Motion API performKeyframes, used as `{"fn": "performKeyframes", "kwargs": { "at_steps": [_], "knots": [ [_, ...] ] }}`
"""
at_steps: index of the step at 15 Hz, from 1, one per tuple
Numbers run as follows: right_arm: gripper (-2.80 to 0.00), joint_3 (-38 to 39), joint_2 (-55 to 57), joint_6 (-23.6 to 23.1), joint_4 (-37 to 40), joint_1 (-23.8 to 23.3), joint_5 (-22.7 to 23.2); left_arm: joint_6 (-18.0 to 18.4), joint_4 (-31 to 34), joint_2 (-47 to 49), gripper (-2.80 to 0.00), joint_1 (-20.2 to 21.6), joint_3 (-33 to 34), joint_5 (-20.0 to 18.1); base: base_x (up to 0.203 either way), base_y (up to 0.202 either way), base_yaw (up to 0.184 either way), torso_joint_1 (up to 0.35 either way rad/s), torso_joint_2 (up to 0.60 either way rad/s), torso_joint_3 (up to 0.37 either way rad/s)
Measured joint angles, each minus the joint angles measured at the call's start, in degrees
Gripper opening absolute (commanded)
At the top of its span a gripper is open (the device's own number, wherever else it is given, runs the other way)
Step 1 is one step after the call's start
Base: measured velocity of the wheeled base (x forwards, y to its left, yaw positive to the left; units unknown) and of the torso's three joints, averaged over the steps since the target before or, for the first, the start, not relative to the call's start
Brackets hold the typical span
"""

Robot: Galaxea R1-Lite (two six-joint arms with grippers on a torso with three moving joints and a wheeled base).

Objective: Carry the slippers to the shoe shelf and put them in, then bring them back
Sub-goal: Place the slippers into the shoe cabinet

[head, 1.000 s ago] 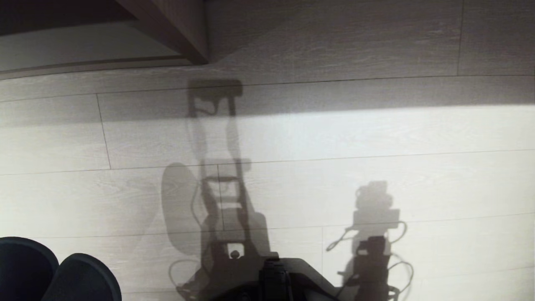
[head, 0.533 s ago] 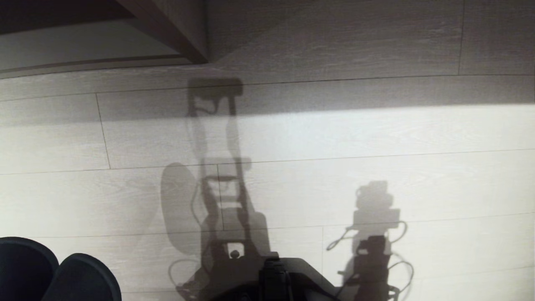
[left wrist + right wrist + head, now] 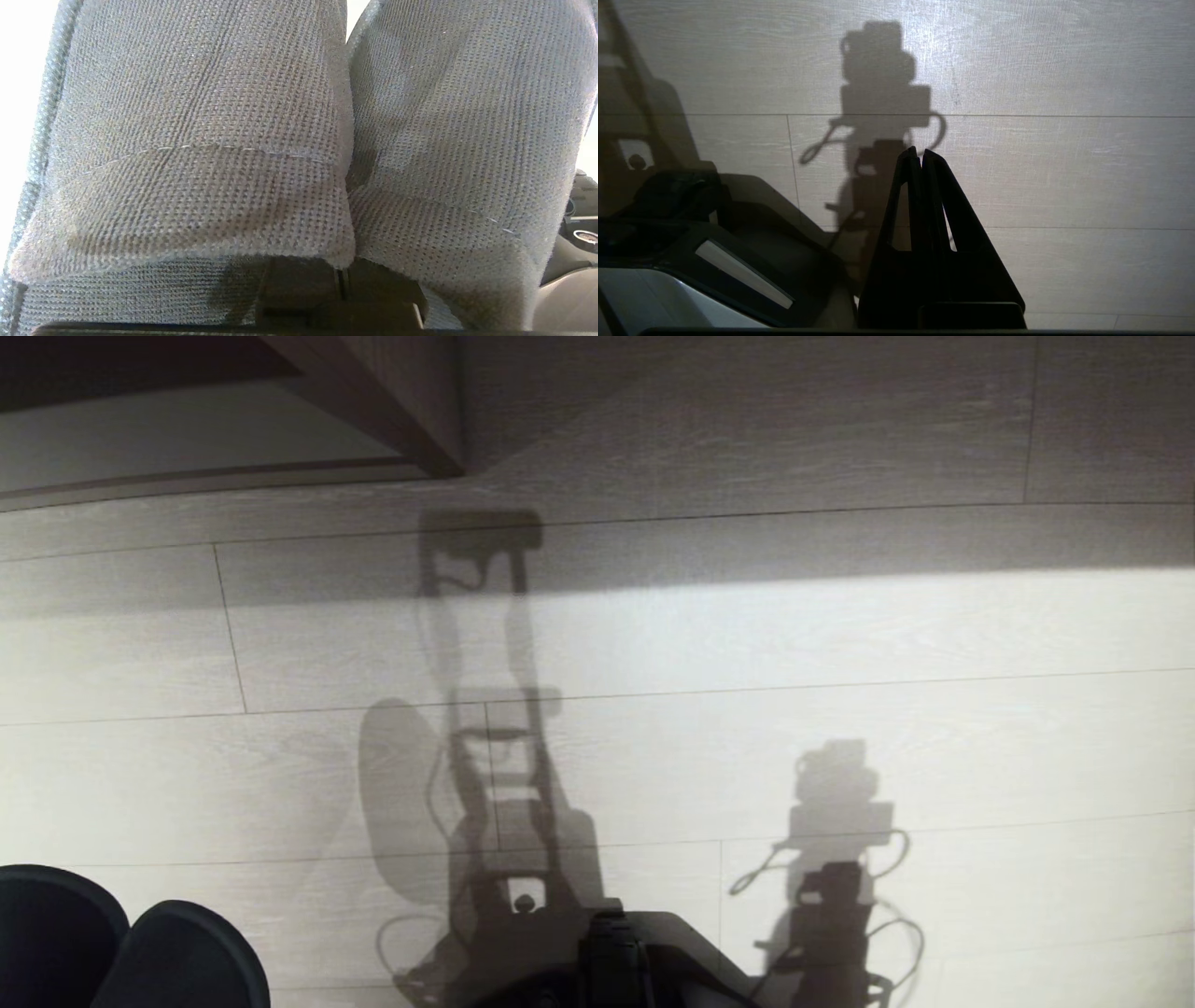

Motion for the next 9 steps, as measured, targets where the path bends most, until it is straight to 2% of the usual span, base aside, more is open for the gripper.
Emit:
{"fn": "performKeyframes", "kwargs": {
  "at_steps": [2,5,7,9],
  "knots": [
    [-2.8,0.0,0.0,-0.02,-0.01,0.0,0.01,0.71,0.54,0.14,-2.8,0.0,-2.05,-0.78,0.0,0.0,0.0,0.0,0.0,0.0],
    [-2.8,0.0,0.0,0.0,-0.01,0.0,0.01,0.14,3.78,3.77,-2.8,0.0,-10.95,-1.02,0.0,0.0,0.0,0.0,0.0,0.0],
    [-2.8,0.0,0.0,0.0,-0.01,0.0,0.0,-2.06,4.14,11.41,-2.8,-0.05,-17.58,-0.07,0.0,0.0,0.0,0.0,0.0,0.0],
    [-2.8,0.0,0.0,0.0,0.01,-0.02,0.01,-4.24,1.81,21.16,-2.8,-0.05,-22.81,0.99,0.0,0.0,0.0,0.0,0.0,0.0]
  ]
}}
